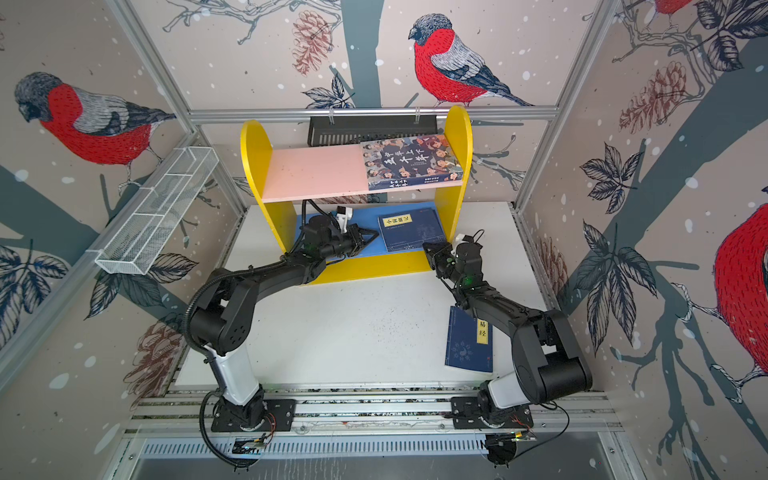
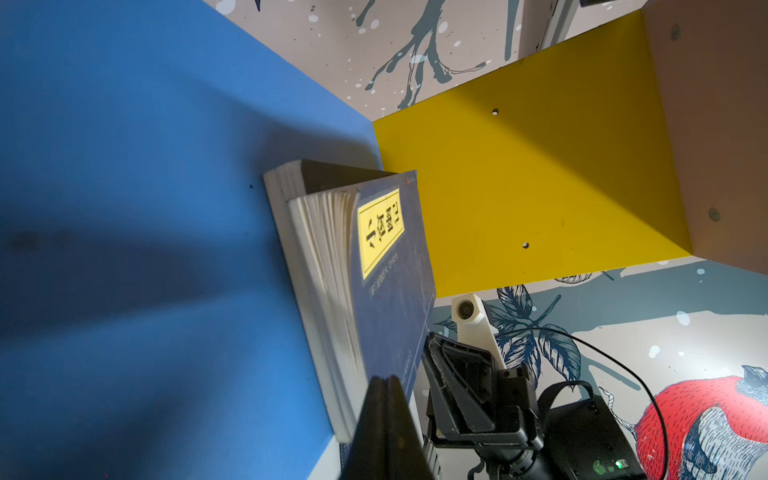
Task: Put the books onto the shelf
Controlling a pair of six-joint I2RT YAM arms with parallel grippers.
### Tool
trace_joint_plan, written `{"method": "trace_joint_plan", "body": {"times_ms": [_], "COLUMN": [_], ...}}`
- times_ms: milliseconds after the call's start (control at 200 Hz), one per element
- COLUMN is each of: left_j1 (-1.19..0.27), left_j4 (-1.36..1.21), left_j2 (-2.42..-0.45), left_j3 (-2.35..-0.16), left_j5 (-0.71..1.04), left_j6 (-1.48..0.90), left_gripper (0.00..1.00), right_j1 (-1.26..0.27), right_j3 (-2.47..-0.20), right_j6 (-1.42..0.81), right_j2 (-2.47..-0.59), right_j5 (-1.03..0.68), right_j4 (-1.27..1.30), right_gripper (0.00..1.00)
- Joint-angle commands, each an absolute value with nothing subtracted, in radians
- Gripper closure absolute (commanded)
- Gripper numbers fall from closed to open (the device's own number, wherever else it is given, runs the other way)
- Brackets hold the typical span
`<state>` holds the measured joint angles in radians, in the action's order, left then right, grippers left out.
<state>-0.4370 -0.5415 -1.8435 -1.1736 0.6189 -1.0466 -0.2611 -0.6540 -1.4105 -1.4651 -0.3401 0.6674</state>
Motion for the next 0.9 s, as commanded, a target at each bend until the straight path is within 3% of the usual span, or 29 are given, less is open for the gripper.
{"method": "trace_joint_plan", "body": {"times_ms": [0, 896], "left_j1": [-0.44, -0.465], "left_j4": [-0.43, -0.323], "left_j2": [-1.837, -1.893], "left_j3": [-1.207, -1.282], "left_j5": [0.584, 0.555], "left_j6": [-1.001, -1.002], "left_gripper": [1.0, 1.0], "right_j1": [-0.261, -0.261], "right_j3": [-0.658, -0.661], "right_j6": [-1.411, -1.408], "right_j2": [-1.466, -1.444], "right_j5": [-0.347, -0.347], "right_j4": [0.703, 0.689], "right_gripper": [0.88, 0.88]}}
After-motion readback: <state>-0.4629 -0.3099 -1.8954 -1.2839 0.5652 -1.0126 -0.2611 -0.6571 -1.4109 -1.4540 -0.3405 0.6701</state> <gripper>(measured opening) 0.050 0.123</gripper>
